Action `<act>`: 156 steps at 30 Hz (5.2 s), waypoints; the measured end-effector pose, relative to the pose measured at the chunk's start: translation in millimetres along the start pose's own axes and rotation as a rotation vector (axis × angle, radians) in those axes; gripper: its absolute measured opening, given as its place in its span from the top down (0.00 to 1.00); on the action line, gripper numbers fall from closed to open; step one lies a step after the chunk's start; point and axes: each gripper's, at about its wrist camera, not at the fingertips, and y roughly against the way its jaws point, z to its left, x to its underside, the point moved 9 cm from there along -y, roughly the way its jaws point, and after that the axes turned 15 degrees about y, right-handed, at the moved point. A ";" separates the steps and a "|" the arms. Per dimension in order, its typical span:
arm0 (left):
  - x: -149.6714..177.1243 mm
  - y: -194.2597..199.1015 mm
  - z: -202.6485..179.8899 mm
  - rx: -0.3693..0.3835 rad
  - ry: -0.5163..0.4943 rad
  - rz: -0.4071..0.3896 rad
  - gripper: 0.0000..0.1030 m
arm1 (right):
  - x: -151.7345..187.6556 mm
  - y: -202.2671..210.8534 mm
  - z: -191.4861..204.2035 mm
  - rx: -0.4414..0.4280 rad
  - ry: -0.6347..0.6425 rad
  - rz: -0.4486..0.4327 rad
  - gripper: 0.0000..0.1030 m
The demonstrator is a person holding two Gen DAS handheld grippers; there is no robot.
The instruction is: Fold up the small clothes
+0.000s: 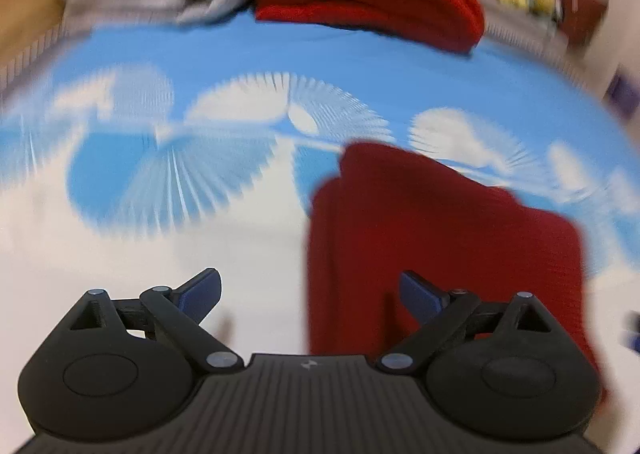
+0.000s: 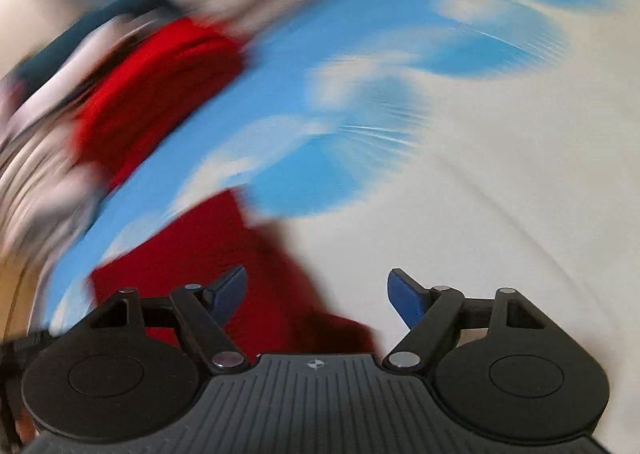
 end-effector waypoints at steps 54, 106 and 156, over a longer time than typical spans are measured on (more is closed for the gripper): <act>190.4 97.5 39.3 -0.025 -0.153 -0.117 0.00 | 138.3 97.2 88.6 0.128 0.295 0.008 0.06; 194.8 87.6 28.3 -0.066 -0.226 -0.126 0.00 | 149.8 75.6 94.8 0.116 0.382 0.105 0.06; 195.4 85.5 32.3 -0.074 -0.234 -0.115 0.00 | 151.1 75.4 97.9 0.114 0.388 0.105 0.06</act>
